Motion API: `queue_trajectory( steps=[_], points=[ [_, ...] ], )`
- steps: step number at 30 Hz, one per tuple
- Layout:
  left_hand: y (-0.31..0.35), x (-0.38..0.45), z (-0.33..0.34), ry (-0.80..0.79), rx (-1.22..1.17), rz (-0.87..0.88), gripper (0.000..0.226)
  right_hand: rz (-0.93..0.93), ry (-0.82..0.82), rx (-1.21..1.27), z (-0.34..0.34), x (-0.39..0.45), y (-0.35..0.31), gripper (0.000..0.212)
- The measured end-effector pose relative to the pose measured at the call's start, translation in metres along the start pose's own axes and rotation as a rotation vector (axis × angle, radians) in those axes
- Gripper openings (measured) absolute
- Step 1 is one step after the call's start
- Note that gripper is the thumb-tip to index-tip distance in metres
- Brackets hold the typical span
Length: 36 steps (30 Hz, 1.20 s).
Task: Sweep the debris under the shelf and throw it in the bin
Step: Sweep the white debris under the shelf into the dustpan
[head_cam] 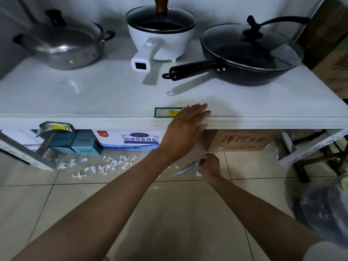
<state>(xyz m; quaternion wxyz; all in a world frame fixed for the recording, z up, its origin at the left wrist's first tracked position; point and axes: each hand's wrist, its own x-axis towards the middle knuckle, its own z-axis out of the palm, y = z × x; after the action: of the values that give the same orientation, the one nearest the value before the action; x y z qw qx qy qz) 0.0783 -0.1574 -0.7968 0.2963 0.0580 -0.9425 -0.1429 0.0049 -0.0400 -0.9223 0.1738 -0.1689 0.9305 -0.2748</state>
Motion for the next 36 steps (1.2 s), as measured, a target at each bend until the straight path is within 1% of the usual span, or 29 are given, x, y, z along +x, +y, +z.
queue_trajectory(
  steps=[4, 7, 9, 13, 15, 19, 21, 23, 25, 27, 29, 31, 36],
  points=[
    [-0.018, -0.025, -0.046, 0.135, -0.060, -0.164, 0.037, -0.054, -0.005, 0.029, 0.016, -0.014, -0.035, 0.025],
    [-0.045, -0.045, -0.082, 0.162, -0.052, -0.286, 0.034, -0.091, -0.016, 0.082, 0.028, -0.022, -0.066, 0.019],
    [-0.068, -0.058, -0.108, 0.185, -0.036, -0.332, 0.033, -0.092, -0.055, 0.124, 0.042, -0.026, -0.085, 0.018],
    [-0.115, -0.085, -0.158, 0.275, 0.043, -0.416, 0.032, -0.058, -0.171, 0.198, 0.075, -0.033, -0.121, 0.021],
    [-0.139, -0.097, -0.181, 0.306, 0.087, -0.464, 0.035, -0.068, -0.192, 0.215, 0.093, -0.036, -0.137, 0.020],
    [-0.187, -0.121, -0.214, 0.284, 0.203, -0.530, 0.040, -0.066, -0.239, 0.262, 0.136, -0.039, -0.166, 0.017],
    [-0.206, -0.132, -0.221, 0.253, 0.252, -0.544, 0.041, -0.034, -0.274, 0.284, 0.154, -0.041, -0.178, 0.019],
    [-0.221, -0.143, -0.223, 0.235, 0.280, -0.537, 0.039, 0.006, -0.347, 0.322, 0.174, -0.044, -0.190, 0.021],
    [-0.232, -0.154, -0.222, 0.201, 0.282, -0.532, 0.037, -0.012, -0.427, 0.321, 0.193, -0.049, -0.202, 0.021],
    [-0.240, -0.162, -0.220, 0.183, 0.257, -0.522, 0.037, -0.019, -0.435, 0.315, 0.214, -0.053, -0.214, 0.023],
    [-0.248, -0.168, -0.217, 0.198, 0.227, -0.504, 0.034, 0.048, -0.506, 0.418, 0.234, -0.060, -0.225, 0.020],
    [-0.254, -0.172, -0.214, 0.228, 0.205, -0.482, 0.032, 0.097, -0.568, 0.503, 0.252, -0.066, -0.233, 0.022],
    [-0.263, -0.177, -0.203, 0.326, 0.197, -0.426, 0.029, 0.177, -0.617, 0.652, 0.294, -0.081, -0.259, 0.028]
  ],
)
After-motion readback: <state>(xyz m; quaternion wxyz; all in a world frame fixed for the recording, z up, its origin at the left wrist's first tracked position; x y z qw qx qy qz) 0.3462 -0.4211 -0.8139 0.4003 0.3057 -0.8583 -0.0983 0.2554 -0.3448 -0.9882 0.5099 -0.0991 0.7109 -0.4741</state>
